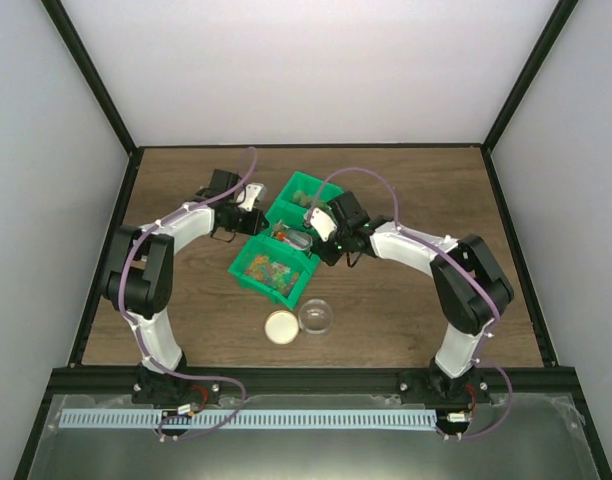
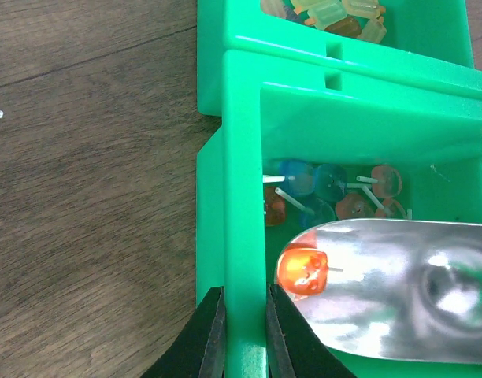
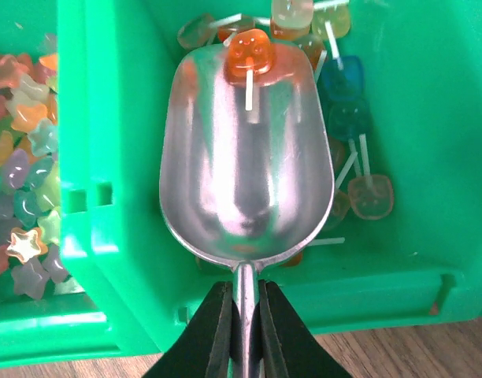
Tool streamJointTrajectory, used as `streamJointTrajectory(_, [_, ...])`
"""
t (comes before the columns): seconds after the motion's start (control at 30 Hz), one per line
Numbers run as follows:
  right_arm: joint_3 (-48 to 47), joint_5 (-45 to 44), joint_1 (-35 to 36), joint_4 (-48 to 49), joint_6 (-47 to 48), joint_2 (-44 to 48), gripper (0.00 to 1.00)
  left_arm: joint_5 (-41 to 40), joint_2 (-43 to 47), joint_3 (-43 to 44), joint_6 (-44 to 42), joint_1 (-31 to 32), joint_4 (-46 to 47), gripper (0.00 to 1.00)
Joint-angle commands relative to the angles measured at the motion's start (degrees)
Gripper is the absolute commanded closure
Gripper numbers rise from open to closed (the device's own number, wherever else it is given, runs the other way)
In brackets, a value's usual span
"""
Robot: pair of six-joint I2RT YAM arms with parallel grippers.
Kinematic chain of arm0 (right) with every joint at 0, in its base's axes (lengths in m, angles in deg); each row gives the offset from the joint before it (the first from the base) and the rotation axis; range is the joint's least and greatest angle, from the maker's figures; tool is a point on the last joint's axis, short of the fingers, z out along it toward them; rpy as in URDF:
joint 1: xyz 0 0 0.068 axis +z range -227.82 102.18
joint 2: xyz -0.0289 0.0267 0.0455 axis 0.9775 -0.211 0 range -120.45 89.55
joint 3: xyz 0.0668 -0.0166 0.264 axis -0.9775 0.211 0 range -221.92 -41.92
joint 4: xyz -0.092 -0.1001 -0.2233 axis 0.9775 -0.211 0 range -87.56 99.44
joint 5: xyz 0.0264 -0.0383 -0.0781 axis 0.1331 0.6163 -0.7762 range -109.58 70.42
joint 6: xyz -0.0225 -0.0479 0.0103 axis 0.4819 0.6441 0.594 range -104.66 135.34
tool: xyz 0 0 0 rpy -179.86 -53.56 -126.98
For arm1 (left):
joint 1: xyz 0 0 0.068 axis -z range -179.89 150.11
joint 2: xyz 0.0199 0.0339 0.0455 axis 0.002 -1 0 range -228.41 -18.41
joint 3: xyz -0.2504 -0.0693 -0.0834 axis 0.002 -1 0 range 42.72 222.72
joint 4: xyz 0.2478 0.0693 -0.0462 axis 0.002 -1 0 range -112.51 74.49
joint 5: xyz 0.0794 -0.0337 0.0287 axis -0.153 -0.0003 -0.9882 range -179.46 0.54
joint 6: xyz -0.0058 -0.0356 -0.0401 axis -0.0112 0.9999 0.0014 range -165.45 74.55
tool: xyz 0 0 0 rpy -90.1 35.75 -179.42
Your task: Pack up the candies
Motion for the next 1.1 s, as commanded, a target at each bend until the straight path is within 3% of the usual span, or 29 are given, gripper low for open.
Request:
streamJointTrajectory(0.0, [2.27,1.78,-0.58,8.35,-0.19,3.38,0.99,-0.18,-0.85,1.72,-0.56,0.30,-0.19,0.96])
streamJointTrajectory(0.43, [8.46,3.28,-3.57,17.58,-4.19,6.36,0.99,-1.20,-1.21,3.17,-1.95,-0.11,-1.53,0.96])
streamJointTrajectory(0.73, [11.85,5.99,-4.95,20.31,0.17,10.56,0.99,-0.90,-1.39,3.88,-2.56,-0.22,-1.73,0.96])
streamJointTrajectory(1.07, [-5.41,-3.84,-4.95,-8.48,7.50,5.15,0.99,-0.56,-0.77,4.70,-2.27,-0.21,-1.53,0.96])
